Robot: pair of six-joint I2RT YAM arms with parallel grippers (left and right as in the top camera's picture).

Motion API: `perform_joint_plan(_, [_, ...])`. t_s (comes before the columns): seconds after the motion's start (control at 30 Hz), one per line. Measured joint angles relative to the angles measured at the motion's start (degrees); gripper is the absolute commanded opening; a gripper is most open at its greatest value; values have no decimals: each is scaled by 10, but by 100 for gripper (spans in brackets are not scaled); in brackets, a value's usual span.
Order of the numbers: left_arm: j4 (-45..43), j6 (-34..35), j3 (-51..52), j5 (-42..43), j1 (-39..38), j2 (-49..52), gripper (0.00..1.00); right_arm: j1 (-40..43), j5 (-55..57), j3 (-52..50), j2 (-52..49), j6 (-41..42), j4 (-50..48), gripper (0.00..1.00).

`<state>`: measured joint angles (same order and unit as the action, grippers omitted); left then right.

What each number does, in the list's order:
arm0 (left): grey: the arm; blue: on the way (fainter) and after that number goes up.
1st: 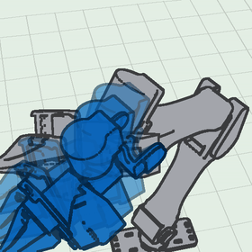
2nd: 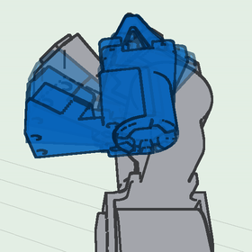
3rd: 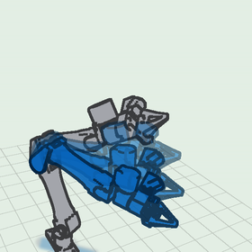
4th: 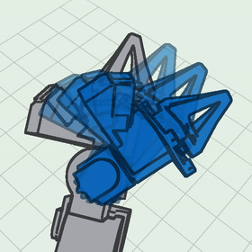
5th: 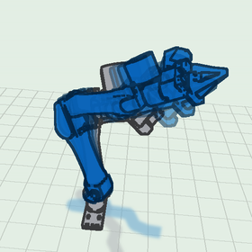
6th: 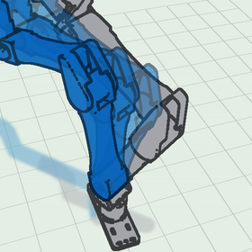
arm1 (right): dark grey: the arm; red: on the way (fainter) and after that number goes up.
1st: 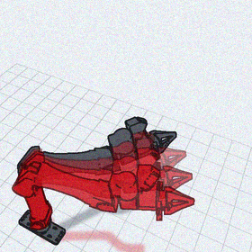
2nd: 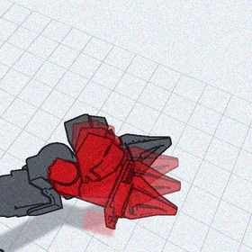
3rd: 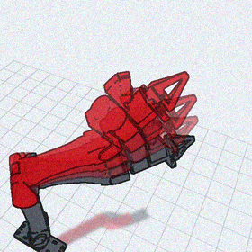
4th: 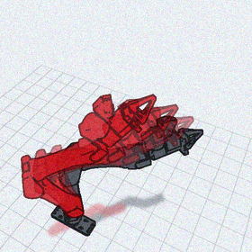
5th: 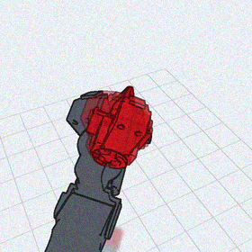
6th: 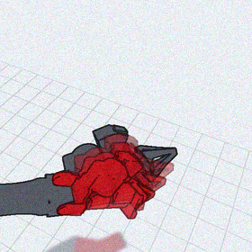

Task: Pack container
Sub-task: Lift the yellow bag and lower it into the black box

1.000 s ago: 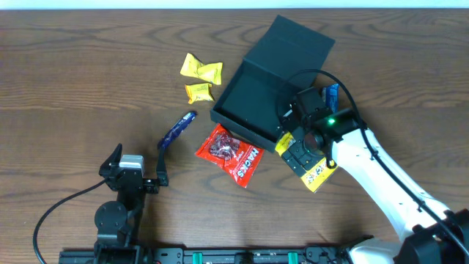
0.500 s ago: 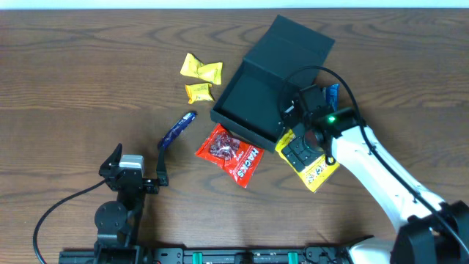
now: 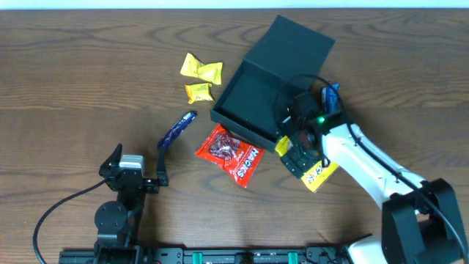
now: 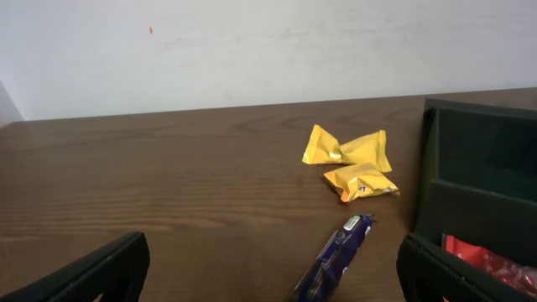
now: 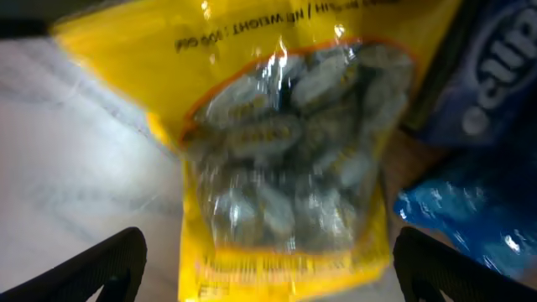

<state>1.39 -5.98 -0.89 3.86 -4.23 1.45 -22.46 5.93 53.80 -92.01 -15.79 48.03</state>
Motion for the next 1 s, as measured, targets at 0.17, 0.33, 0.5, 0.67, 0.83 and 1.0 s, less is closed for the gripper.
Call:
perform_joint_plan(0.17, [0,0,0,0,0,0,95,0,-29,-28,-3,-1,-58,95])
perform_joint_plan(0.33, [0,0,0,0,0,0,95,2,-32,-28,-3,-3,-72,94])
perform_joint_plan(0.5, [0,0,0,0,0,0,95,9,-32,-30,-3,-5,-70,91])
perform_joint_plan(0.67, [0,0,0,0,0,0,95,11,-31,-46,-3,-6,-99,87])
perform_joint_plan(0.83, [0,0,0,0,0,0,95,11,-27,-57,-3,-5,-120,56])
perform_joint_plan(1.0, [0,0,0,0,0,0,95,11,-24,-61,2,7,-129,35])
